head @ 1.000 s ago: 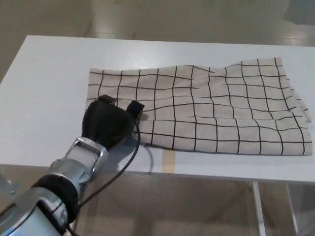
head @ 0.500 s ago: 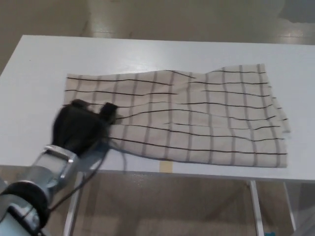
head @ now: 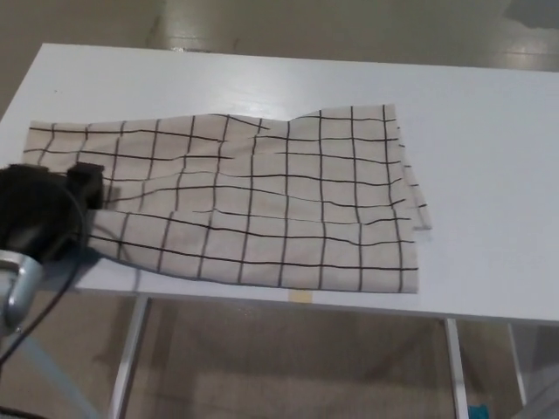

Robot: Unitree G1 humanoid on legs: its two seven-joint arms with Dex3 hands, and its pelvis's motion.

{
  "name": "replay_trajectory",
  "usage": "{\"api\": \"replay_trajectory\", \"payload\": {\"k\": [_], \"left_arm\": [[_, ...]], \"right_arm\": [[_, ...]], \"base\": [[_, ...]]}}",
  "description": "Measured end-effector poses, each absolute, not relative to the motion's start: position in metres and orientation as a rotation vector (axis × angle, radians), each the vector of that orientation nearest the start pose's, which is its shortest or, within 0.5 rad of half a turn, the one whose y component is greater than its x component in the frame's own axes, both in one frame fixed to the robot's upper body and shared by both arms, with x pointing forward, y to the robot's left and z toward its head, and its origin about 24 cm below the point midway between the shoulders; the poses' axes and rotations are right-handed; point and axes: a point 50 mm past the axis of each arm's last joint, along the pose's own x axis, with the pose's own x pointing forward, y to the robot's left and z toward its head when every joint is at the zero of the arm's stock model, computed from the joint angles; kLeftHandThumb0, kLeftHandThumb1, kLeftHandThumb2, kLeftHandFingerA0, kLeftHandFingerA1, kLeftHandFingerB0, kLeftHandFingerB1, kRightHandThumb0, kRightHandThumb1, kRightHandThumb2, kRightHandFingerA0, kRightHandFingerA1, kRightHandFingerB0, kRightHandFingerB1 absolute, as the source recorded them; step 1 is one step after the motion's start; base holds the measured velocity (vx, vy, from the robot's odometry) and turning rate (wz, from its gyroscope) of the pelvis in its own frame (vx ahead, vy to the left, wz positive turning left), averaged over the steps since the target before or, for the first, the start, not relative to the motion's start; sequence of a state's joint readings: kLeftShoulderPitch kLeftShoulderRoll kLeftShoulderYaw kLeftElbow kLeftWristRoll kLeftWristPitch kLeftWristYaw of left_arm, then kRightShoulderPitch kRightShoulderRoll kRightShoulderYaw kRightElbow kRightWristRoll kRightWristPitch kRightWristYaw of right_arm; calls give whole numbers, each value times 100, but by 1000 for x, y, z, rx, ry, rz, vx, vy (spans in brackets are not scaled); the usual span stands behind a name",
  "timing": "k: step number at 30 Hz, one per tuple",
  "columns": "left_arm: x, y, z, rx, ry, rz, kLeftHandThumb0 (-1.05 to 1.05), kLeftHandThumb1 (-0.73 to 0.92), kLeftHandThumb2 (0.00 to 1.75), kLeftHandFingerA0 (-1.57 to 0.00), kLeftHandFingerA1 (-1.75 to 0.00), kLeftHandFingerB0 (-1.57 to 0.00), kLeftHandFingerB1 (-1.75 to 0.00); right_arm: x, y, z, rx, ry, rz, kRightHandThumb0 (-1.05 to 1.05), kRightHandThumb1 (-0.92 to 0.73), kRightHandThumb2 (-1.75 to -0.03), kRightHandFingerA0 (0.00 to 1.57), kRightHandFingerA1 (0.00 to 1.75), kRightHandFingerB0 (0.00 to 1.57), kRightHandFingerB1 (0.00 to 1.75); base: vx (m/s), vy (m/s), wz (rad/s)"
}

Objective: Use the left hand to fold a white towel with checkered patterns in half.

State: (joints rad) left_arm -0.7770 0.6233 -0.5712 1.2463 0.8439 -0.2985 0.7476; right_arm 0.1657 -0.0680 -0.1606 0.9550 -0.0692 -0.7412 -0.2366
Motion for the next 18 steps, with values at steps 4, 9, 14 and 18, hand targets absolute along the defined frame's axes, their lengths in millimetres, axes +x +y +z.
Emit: {"api": "replay_trajectory", "payload": {"k": [4,9,14,18], "left_arm": [[349,277,81,1694,-281,133,-17,65,57,-79,-175,-60,-172],[355,279,97,1698,-319,159,-23,61,57,-77,-175,-64,-169],[367,272,131,1716,-438,207,-25,58,55,-78,-175,-67,-165],[379,253,173,1714,-635,259,-22,58,55,-79,-175,-65,-166]], "right_arm": [[123,-213,-106,-144,359,-386,-52,-82,-66,24,33,20,28],[123,-213,-106,-139,360,-377,-51,-82,-66,24,33,21,29],[122,-213,-107,-140,364,-375,-51,-81,-65,24,32,22,29],[121,-213,-108,-142,369,-376,-51,-81,-65,24,32,23,29]], "base": [[0,0,0],[0,0,0],[0,0,0],[0,0,0]]}}
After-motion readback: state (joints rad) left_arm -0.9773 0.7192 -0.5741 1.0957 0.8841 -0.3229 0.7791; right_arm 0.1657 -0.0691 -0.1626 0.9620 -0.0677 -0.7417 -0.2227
